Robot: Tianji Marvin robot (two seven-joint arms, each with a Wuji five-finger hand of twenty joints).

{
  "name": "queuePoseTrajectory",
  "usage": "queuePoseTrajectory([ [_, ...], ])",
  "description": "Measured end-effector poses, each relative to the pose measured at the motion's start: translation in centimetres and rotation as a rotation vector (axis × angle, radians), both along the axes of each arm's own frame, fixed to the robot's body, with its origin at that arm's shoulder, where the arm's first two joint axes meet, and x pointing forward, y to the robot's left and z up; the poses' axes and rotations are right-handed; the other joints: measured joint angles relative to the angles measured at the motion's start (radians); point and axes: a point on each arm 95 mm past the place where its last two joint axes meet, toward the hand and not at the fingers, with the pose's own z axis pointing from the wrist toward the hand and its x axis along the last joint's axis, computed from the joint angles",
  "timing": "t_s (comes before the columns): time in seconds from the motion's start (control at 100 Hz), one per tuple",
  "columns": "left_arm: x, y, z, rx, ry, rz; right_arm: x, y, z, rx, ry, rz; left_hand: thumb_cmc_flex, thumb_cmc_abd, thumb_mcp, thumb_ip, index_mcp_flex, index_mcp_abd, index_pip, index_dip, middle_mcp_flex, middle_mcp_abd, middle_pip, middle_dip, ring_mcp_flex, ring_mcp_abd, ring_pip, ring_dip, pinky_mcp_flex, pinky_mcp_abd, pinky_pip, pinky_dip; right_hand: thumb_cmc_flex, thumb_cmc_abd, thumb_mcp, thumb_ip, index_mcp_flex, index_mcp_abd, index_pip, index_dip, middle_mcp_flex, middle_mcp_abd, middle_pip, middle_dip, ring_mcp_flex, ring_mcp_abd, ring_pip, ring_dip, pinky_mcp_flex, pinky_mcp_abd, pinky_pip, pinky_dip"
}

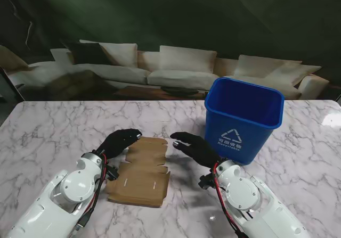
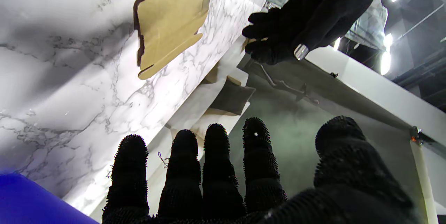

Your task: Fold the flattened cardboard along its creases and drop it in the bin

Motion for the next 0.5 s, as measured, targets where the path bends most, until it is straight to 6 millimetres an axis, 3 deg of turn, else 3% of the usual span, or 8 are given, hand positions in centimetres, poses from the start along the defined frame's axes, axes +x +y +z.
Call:
queuePoseTrajectory([
  [0.16,0.0,0.1,0.0,0.000,-0.002,0.003,-0.8,0.5,0.4,-0.057,-0.010,0.101,0.000,0.000,0.000,0.000,0.000,0.000,0.000,0.000,0.000,0.000,-0.011,-0.001,0.000,0.000,0.000,0.000,0.000,0.000,0.000,0.000,0.000,0.000,0.000,0.000,0.035,0.000,0.007,0.000,-0.001,0.000,-0.017,-0.007,0.000,0.000,-0.006,0.000,0.000,-0.005,-0.022,-0.001],
  [0.25,0.2,0.1,0.1,0.000,-0.004,0.006,-1.6,0.8,0.7,-0.144,-0.037,0.194,0.000,0.000,0.000,0.000,0.000,0.000,0.000,0.000,0.000,0.000,-0.011,-0.001,0.000,0.000,0.000,0.000,0.000,0.000,0.000,0.000,0.000,0.000,0.000,0.000,0.049,0.000,-0.005,-0.002,-0.003,0.000,-0.044,-0.020,-0.025,-0.015,-0.028,-0.024,-0.008,-0.051,-0.056,-0.037],
  [0.41,0.4,0.6,0.5,-0.015,-0.023,0.030,-2.9,1.1,0.0,-0.262,-0.052,0.324,0.000,0.000,0.000,0.000,0.000,0.000,0.000,0.000,0.000,0.000,-0.011,-0.001,0.000,0.000,0.000,0.000,0.000,0.000,0.000,0.000,0.000,0.000,-0.010,0.000,0.045,0.004,-0.048,-0.043,-0.030,0.000,-0.143,-0.064,-0.126,-0.045,-0.078,-0.126,-0.077,-0.153,-0.191,-0.248],
  [0.5,0.5,0.8,0.7,-0.015,-0.035,0.035,-3.5,1.6,-0.6,-0.340,-0.083,0.393,0.000,0.000,0.000,0.000,0.000,0.000,0.000,0.000,0.000,0.000,-0.011,-0.001,0.000,0.000,0.000,0.000,0.000,0.000,0.000,0.000,0.000,0.000,-0.021,0.000,0.042,0.015,-0.069,-0.061,-0.042,0.000,-0.209,-0.097,-0.164,-0.052,-0.087,-0.153,-0.102,-0.176,-0.224,-0.321],
])
